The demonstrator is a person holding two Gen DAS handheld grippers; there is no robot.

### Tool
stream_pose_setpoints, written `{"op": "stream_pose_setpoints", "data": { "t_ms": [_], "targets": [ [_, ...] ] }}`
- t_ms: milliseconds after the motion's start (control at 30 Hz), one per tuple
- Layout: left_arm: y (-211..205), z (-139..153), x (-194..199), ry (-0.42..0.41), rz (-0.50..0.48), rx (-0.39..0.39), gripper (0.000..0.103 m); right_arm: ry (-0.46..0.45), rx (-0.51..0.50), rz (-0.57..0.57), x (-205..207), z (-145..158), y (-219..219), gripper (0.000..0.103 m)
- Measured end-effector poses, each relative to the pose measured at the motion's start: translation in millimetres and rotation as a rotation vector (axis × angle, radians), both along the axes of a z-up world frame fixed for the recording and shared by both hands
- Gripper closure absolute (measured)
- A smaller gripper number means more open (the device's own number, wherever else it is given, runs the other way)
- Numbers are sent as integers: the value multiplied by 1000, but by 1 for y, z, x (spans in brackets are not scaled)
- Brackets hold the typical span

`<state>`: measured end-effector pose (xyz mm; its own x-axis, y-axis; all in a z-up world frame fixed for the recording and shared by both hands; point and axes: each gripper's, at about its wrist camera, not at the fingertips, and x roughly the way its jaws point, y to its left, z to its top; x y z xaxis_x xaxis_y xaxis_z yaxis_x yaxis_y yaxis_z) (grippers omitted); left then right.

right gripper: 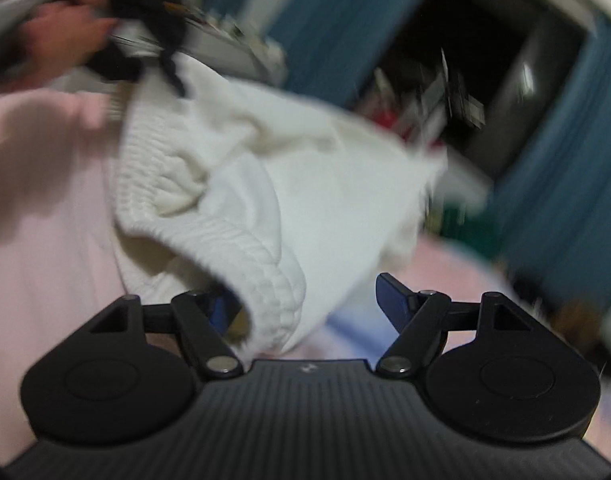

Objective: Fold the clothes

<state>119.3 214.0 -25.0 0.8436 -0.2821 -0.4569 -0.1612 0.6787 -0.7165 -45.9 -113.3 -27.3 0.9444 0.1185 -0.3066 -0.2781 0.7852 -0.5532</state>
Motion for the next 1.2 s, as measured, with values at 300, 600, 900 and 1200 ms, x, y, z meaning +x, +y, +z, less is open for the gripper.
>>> {"op": "stream_pose_setpoints", "data": {
  "t_ms": [300, 600, 900, 1200],
  "targets": [
    [38, 7, 11, -56, 2, -112, 95, -245, -153, 139, -31, -12, 27, 28],
    [69, -18, 32, 39, 34, -88, 95, 208, 516, 39, 8, 36, -44, 28],
    [60, -6, 30, -13, 31, 21, 95, 635, 1165, -277, 61, -12, -117, 26],
    [63, 14, 26, -37, 44, 34, 95, 674, 1269, -260, 64, -23, -114, 39]
  ]
}}
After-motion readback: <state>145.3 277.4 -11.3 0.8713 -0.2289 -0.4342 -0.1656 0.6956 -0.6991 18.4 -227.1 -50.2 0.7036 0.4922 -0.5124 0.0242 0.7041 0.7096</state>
